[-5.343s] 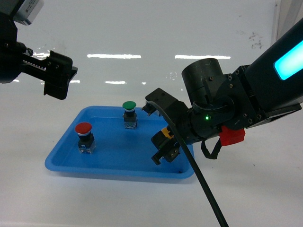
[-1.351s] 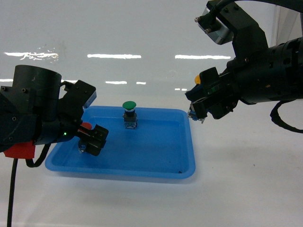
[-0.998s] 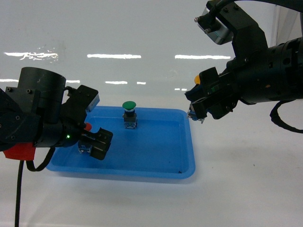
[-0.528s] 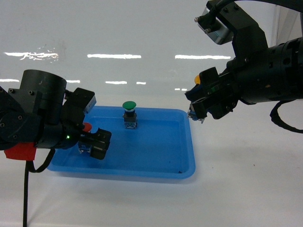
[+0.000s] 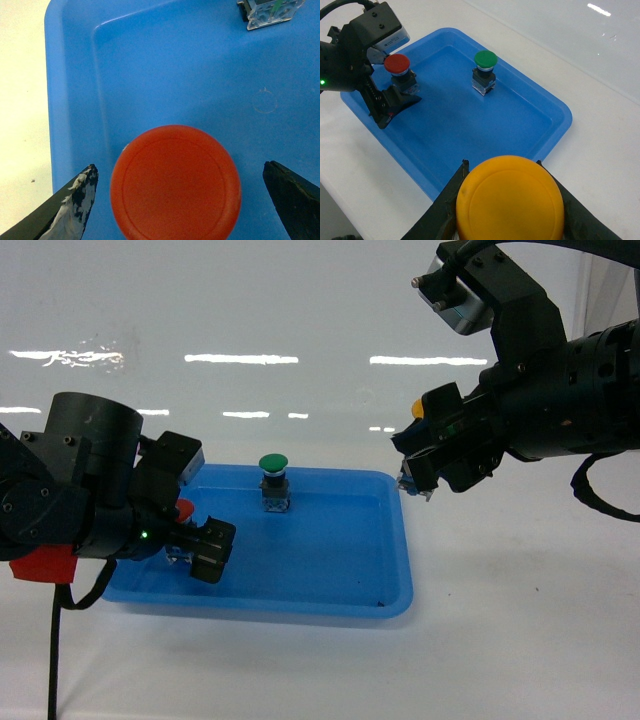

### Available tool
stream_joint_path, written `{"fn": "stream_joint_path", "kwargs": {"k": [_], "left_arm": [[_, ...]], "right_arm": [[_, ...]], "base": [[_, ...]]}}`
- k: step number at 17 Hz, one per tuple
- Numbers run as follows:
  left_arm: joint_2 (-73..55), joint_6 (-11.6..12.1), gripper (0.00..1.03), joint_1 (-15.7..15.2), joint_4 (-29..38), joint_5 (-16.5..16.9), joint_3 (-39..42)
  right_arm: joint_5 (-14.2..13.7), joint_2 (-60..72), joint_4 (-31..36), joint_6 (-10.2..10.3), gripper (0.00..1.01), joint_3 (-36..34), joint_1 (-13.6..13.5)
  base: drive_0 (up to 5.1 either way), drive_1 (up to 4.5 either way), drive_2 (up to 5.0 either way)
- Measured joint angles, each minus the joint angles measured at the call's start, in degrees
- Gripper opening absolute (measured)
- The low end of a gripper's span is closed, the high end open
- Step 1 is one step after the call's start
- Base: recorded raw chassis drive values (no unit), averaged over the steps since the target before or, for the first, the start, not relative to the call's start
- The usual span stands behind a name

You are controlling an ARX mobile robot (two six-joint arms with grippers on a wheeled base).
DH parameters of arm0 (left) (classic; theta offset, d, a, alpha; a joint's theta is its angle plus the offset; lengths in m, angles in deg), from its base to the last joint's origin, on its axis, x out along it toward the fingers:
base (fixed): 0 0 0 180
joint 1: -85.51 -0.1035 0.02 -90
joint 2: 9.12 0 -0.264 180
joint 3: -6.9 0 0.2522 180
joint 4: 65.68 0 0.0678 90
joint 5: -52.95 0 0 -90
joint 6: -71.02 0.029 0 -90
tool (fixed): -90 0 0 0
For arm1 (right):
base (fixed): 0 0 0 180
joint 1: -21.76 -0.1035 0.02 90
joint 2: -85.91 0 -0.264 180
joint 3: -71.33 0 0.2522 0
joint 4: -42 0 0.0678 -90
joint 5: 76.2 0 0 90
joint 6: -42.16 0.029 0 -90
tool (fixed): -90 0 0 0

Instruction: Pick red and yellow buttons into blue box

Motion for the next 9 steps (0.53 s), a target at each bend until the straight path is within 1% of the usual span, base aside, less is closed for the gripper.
{"fn": "stream_joint_path", "kwargs": {"k": [2, 3, 6, 7, 8, 9], "left_arm": [[0.0, 0.1, 0.98, 0.0, -0.1, 0.5, 0.0], [0.0, 0.6, 0.98, 0.0, 0.1, 1.1, 0.0], [0.0, 1.1, 0.98, -0.1, -0.1, 0.9, 0.1], [0.0, 1.5, 0.98, -0.2, 0.1, 0.6, 0.1], [0.0, 2.2, 0.98, -0.3, 0.2, -1.1, 0.1], [0.0, 2.4, 0.98, -0.5, 0.2, -1.4, 0.1]], "right_arm": [[0.0, 0.0, 0.0, 0.0, 0.32, 0.0, 0.0], [0.0, 0.0, 0.0, 0.0, 0.32, 0.0, 0.0], [0.0, 0.0, 0.0, 0.0, 0.32, 0.0, 0.0], [0.0, 0.0, 0.0, 0.0, 0.32, 0.0, 0.0], [0.0, 0.0, 0.0, 0.0, 0.32, 0.0, 0.0], [0.0, 0.0, 0.0, 0.0, 0.32, 0.0, 0.0]], "base": [[0.0, 0.00, 0.0], [0.0, 0.00, 0.0], [0.0, 0.00, 0.0], [0.0, 0.00, 0.0], [0.0, 0.00, 0.0], [0.0, 0.00, 0.0]]}}
